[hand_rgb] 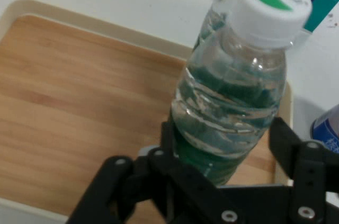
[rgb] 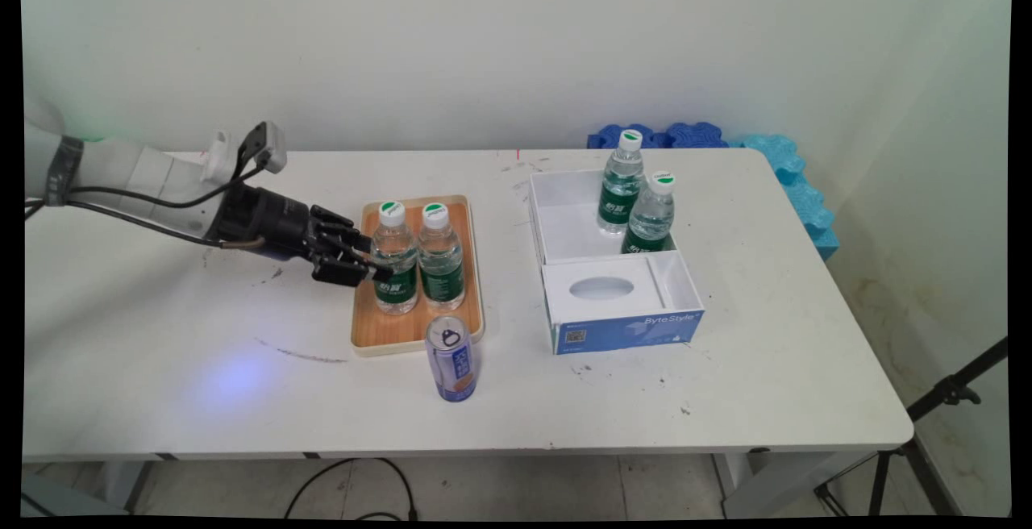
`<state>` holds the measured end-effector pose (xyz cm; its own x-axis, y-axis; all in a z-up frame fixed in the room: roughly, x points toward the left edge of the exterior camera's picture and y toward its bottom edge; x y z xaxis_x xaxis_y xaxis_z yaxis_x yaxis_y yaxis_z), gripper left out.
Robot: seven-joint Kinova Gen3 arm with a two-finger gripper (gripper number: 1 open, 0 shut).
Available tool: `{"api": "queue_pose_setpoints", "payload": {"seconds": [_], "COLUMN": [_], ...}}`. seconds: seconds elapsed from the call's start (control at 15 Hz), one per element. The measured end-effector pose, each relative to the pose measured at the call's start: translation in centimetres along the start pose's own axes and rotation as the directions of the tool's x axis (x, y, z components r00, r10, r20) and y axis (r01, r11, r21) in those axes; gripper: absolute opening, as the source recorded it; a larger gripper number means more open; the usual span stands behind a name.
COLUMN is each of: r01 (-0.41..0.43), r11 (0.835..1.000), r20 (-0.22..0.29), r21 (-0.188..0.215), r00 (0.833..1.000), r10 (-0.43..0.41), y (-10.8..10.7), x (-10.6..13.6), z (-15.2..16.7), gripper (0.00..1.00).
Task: Place the picked object on the tray
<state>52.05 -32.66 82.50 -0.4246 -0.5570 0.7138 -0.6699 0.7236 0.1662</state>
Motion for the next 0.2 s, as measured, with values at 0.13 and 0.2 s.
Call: {"api": "queue_pose_setpoints", "payload": {"seconds": [0.13, 0.2], "r01": [-0.006, -0.008], "r11": [1.0, 1.0], "r20": [0.002, 0.003], "r21": [-0.004, -0.004], "r00": [1.0, 1.0], "r10": [0.006, 0.008], "y": [0.01, 0.04], "x": [-0.08, -0.14], "z": [0.28, 0.37], "gripper": [1.0, 1.0]}}
